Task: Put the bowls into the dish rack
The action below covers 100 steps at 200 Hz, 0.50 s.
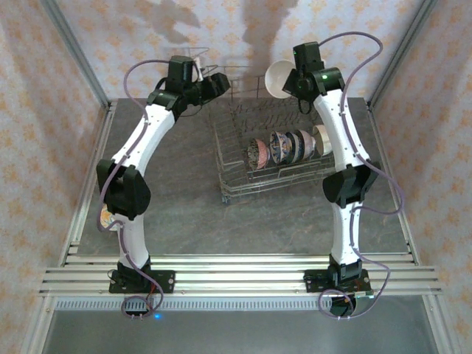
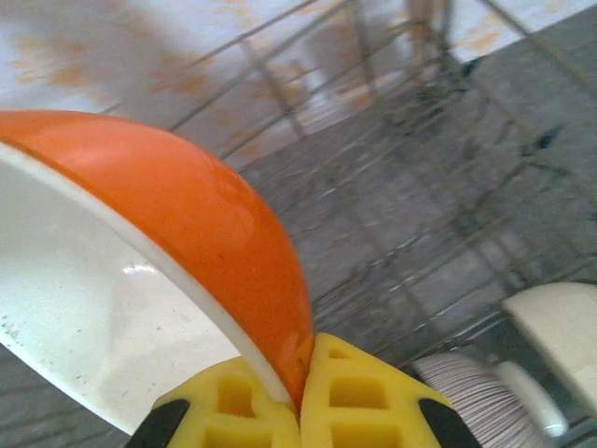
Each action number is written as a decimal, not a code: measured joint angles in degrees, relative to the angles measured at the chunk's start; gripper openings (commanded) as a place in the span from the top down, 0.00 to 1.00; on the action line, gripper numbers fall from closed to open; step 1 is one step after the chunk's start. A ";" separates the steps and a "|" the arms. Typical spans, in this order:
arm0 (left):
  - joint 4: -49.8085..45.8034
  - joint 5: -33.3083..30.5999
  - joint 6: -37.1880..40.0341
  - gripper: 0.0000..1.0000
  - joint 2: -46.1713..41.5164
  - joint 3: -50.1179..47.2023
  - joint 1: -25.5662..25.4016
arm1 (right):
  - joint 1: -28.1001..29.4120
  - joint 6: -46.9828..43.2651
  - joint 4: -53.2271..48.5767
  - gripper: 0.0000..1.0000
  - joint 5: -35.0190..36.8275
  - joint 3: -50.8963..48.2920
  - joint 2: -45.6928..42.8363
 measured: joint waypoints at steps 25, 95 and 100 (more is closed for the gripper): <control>1.22 0.13 0.02 0.35 -0.83 -2.25 3.06 | -2.05 1.07 -0.04 1.00 5.53 -0.44 3.21; 2.93 2.80 -0.59 0.35 -0.13 -3.56 6.36 | -3.45 2.08 -0.07 1.00 22.56 0.68 10.01; 3.50 3.19 -0.79 0.35 0.24 -3.43 6.73 | -3.45 2.23 -0.04 1.00 23.63 1.27 10.73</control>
